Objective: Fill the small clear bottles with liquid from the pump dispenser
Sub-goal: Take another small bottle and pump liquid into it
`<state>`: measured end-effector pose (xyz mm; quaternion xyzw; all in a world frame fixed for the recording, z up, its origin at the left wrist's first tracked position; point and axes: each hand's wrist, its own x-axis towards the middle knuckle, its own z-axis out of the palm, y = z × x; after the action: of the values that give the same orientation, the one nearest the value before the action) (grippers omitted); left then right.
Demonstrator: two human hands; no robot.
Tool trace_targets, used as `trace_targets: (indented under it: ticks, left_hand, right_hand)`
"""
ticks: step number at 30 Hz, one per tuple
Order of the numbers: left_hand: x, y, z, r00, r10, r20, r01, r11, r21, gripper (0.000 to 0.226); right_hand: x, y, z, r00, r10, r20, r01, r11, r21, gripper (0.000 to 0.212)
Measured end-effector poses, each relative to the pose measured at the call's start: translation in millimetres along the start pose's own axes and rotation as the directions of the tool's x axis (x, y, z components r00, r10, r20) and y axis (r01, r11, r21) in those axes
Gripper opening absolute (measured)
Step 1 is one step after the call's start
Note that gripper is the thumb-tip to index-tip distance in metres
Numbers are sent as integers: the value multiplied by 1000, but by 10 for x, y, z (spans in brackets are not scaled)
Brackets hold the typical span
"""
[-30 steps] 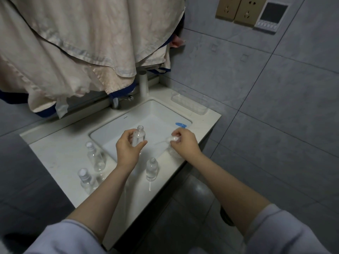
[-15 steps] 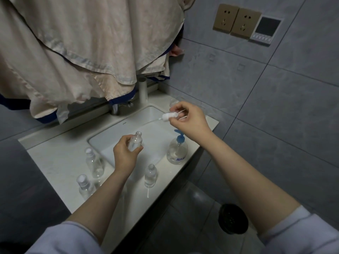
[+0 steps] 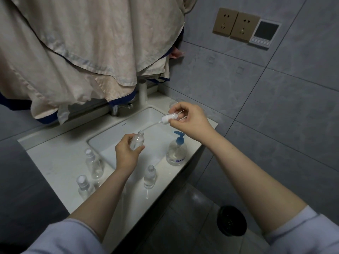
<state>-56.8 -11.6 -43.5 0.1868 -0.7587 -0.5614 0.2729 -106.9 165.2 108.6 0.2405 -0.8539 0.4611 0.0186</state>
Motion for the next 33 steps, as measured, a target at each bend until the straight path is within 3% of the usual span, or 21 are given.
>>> trace_targets:
  ticks: [11, 20, 25, 29, 31, 33]
  left_hand:
    - [-38, 306, 108, 967, 184, 176, -186, 982, -5, 36]
    - [-34, 439, 160, 963, 182, 197, -186, 983, 0, 38]
    - [-62, 444, 198, 960, 179, 213, -186, 982, 13, 37]
    - [-31, 479, 212, 957, 178, 229, -185, 983, 10, 37]
    - [-30, 491, 221, 952, 183, 246, -193, 981, 19, 37]
    - [-38, 496, 233, 948, 189, 257, -201, 979, 18, 37]
  right_hand:
    - [236, 33, 143, 982, -45, 183, 75, 985, -157, 22]
    - [333, 81, 129, 958, -58, 279, 136, 953, -270, 17]
    - [362, 116, 152, 962, -5, 272, 158, 823, -546, 39]
    - [319, 116, 101, 914, -24, 405, 175, 924, -339, 31]
    - [332, 118, 129, 921, -2, 388, 185, 882, -434, 22]
    - [338, 105, 132, 931, 26, 365, 191, 817, -544, 34]
